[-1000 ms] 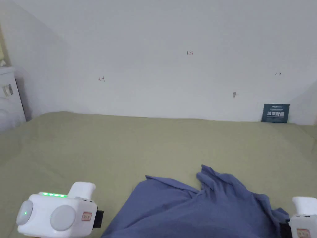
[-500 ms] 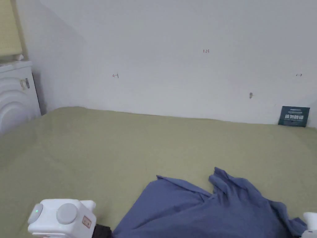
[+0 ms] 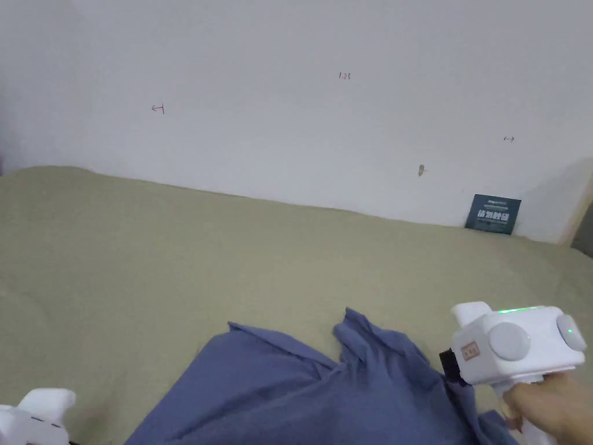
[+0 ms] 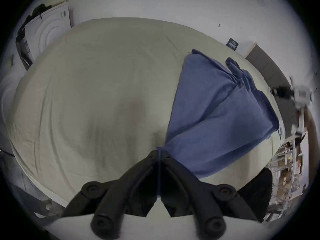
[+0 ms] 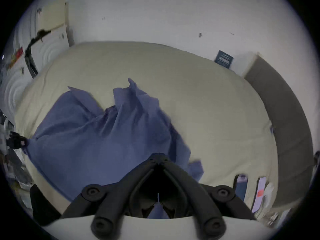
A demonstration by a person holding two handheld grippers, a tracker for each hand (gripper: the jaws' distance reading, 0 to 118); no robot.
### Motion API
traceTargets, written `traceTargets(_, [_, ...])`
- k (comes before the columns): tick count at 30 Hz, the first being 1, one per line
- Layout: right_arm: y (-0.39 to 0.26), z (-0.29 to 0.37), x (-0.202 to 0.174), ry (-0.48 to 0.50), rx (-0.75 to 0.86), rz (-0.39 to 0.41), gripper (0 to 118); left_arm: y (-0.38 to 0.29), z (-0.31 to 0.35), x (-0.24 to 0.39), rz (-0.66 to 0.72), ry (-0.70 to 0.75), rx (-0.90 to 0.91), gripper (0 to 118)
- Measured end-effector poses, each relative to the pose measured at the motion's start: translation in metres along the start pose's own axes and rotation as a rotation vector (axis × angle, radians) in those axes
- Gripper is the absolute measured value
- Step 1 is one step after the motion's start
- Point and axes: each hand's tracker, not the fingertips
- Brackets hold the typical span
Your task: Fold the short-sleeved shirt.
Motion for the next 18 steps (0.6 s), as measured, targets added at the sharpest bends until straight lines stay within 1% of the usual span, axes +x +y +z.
traceTargets(1, [0.017, -0.011, 0.001, 0.017, -0.014, -0.001, 4, -0.001, -0.001, 0.004, -0.01, 0.007, -0.001, 2])
traceTargets(2, [0.031, -0.023, 0.004, 0.068, -0.055, -0.009, 20, -0.002, -0.002, 0.006, -0.017, 0.005, -0.006, 2])
traceTargets(3, [0.046, -0.036, 0.007, 0.119, -0.092, -0.014, 72, 0.001, -0.003, 0.007, -0.021, 0.003, -0.014, 2])
traceTargets(4, [0.057, -0.048, 0.01, 0.154, -0.128, -0.007, 107, 0.0, -0.005, 0.009, -0.023, 0.004, -0.024, 2])
traceTargets(5, [0.065, -0.061, 0.01, 0.158, -0.162, 0.023, 117, -0.001, -0.007, 0.011, -0.025, 0.006, -0.031, 2])
traceTargets(6, [0.071, -0.073, 0.008, 0.121, -0.175, 0.065, 110, -0.003, -0.007, 0.012, -0.025, 0.01, -0.033, 2])
traceTargets(7, [0.076, -0.081, 0.007, 0.079, -0.097, 0.114, 110, 0.0, -0.01, 0.008, -0.023, 0.007, -0.036, 2])
traceTargets(8, [0.084, -0.094, 0.002, 0.056, -0.141, 0.171, 108, -0.001, -0.01, 0.007, -0.016, 0.004, -0.032, 2])
traceTargets(9, [0.088, -0.107, -0.002, 0.025, -0.134, 0.211, 100, -0.001, -0.009, 0.008, -0.005, -0.001, -0.028, 2])
traceTargets(10, [0.089, -0.118, -0.005, 0.023, -0.152, 0.234, 95, -0.002, -0.008, 0.007, 0.004, -0.006, -0.027, 2])
traceTargets(11, [0.089, -0.128, -0.007, 0.045, -0.18, 0.234, 93, 0.0, -0.009, 0.002, 0.013, -0.013, -0.025, 2])
traceTargets(13, [0.078, -0.139, -0.006, 0.094, -0.251, 0.228, 93, -0.001, -0.008, 0.0, 0.025, -0.025, -0.023, 2])
traceTargets(14, [0.076, -0.143, -0.006, 0.088, -0.251, 0.224, 90, -0.001, -0.007, 0.0, 0.029, -0.029, -0.023, 2])
traceTargets(15, [0.073, -0.146, -0.007, 0.08, -0.248, 0.224, 74, 0.002, -0.011, -0.007, 0.036, -0.036, -0.024, 2])
traceTargets(16, [0.071, -0.145, -0.004, 0.078, -0.251, 0.218, 45, 0.002, -0.012, -0.008, 0.041, -0.04, -0.025, 2])
traceTargets(17, [0.069, -0.143, -0.002, 0.068, -0.256, 0.185, 3, 0.003, -0.011, -0.008, 0.045, -0.043, -0.025, 2])
traceTargets(18, [0.068, -0.141, 0.001, 0.083, -0.267, 0.106, 0, 0.003, -0.011, -0.008, 0.05, -0.045, -0.024, 2])
